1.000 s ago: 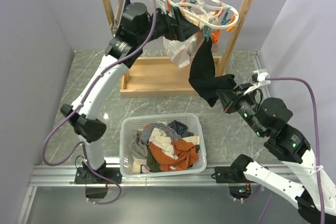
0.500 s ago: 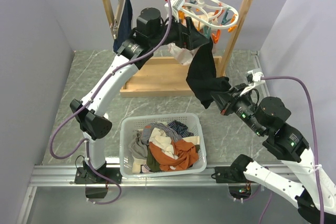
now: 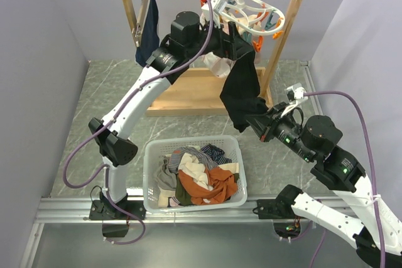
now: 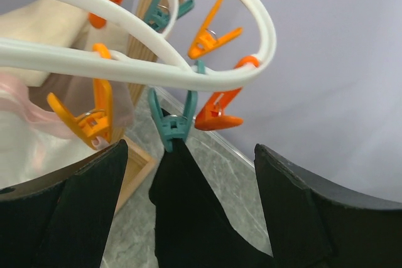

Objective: Remove the underwear clipped to the hanger

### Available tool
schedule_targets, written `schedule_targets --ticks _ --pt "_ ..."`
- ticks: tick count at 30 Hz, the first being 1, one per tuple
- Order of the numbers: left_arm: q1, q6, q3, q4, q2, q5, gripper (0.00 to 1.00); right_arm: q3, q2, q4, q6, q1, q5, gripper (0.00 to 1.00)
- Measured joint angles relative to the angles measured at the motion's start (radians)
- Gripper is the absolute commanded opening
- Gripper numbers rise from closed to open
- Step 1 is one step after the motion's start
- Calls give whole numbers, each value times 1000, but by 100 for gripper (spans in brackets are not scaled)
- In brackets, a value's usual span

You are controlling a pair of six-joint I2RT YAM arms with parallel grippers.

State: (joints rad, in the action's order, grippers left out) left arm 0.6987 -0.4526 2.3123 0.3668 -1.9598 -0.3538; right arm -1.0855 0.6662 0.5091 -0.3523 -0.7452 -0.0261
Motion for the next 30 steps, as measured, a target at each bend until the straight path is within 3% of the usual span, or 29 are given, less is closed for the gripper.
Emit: schedule_targets --ticks 24,30 --pt "11 18 20 -76 -63 112 77 0 50 0 -36 0 187 0" --pt "16 14 20 -102 -63 116 64 0 69 -1 -41 0 204 0"
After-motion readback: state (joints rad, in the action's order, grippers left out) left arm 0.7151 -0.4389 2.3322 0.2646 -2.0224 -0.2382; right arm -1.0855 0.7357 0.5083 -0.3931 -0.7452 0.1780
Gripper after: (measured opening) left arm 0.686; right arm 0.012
